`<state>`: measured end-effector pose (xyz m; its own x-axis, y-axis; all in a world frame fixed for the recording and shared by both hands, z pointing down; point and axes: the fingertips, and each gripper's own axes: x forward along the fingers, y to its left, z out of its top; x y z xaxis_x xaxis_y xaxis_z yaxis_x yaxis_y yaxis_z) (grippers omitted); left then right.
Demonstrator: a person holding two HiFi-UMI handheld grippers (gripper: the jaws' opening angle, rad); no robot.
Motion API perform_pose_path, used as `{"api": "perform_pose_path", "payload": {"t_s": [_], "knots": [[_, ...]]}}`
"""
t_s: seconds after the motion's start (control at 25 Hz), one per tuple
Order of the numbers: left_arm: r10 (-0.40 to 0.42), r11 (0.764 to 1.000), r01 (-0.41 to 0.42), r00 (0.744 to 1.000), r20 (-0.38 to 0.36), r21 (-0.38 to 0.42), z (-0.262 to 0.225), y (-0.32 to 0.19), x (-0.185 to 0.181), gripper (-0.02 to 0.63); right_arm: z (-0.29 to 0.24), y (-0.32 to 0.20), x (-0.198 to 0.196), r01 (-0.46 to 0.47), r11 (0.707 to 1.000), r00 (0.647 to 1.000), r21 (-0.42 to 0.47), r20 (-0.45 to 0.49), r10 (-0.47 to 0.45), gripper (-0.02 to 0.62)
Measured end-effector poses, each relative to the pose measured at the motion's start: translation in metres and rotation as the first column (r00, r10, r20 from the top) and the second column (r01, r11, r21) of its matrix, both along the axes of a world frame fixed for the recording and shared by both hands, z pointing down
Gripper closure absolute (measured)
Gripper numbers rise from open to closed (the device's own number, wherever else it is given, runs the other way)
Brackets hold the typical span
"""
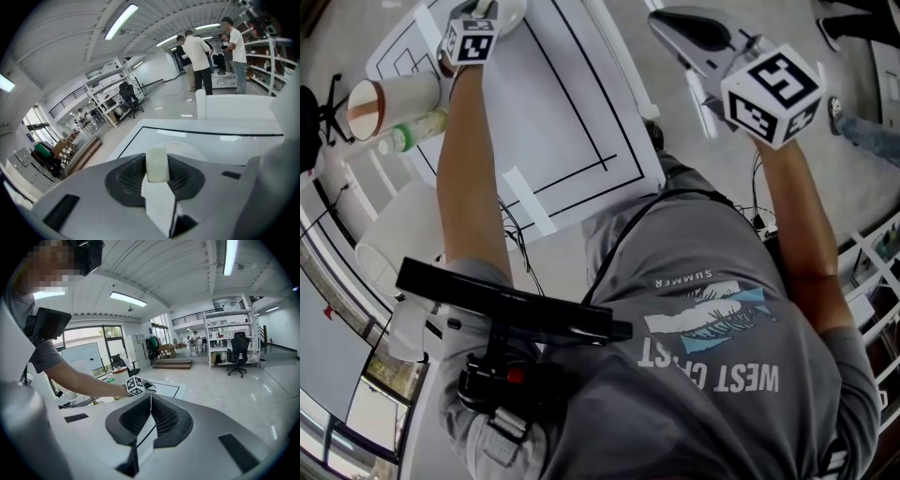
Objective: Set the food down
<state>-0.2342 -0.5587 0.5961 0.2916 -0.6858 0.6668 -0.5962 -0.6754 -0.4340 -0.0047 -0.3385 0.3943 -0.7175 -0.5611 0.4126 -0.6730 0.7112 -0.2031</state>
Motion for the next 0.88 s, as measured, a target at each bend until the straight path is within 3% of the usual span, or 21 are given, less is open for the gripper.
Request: {"api": "perform_pose_path", "payload": {"t_s": [0.16, 0.32, 0.88], "knots": [[0.036, 0.999, -0.036, 0.992, 0.122, -0.005, 0.012, 0.004, -0.003, 0.5, 0.002, 0.002, -0.002, 0.001, 1.0, 1.0, -0.004, -0.003, -0.001, 0.586], [0.073, 0.997, -0.073, 0.968, 0.239, -0.01, 0.027, 0.009, -0.009, 0.5, 0.003, 0.003, -0.002, 0.001, 1.0, 1.0, -0.008, -0.006, -0.001, 0.586], [0.125, 0.992, -0.126, 0.934, 0.334, -0.017, 0.043, 0.019, -0.01, 0.5, 0.019, 0.02, -0.006, 0.018, 0.999, 1.0, -0.049, -0.023, -0.019, 0.586]]}}
